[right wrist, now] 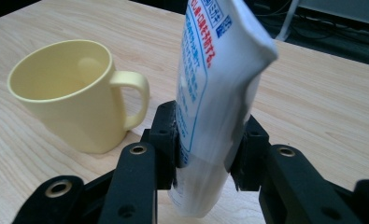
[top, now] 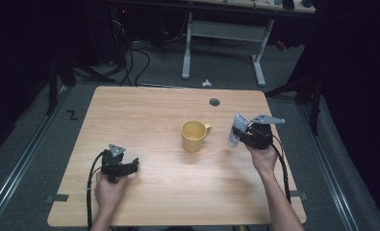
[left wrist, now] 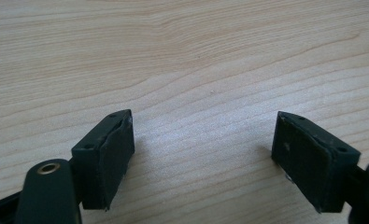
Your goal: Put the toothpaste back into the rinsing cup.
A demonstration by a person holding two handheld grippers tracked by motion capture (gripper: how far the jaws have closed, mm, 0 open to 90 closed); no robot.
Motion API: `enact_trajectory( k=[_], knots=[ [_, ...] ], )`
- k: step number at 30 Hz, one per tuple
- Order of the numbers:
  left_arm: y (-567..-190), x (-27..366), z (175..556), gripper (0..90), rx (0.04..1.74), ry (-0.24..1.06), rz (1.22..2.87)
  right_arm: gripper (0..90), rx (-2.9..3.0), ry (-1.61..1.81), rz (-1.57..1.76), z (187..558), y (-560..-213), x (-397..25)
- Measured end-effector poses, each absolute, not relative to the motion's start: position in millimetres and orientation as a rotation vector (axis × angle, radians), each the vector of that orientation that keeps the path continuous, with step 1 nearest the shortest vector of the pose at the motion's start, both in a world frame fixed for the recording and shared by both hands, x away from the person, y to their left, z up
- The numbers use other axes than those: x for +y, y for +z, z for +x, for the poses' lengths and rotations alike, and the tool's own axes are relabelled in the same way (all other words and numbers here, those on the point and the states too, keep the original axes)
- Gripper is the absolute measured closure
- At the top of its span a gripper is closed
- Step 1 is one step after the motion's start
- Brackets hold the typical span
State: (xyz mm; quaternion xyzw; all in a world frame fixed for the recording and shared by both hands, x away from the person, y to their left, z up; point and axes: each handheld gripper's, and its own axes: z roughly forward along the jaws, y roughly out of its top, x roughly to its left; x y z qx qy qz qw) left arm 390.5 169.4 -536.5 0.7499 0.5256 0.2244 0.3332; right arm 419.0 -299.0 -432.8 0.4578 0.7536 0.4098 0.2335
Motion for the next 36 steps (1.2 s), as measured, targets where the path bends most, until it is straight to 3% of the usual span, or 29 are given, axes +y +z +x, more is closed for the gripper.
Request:
enact_trajectory(
  k=[36],
  knots=[
    [-536.5,169.4,390.5,21.6,1.372,0.586,1.958,67.0,2.122,1.249,1.098,405.0,-395.6,-272.5]
  ],
)
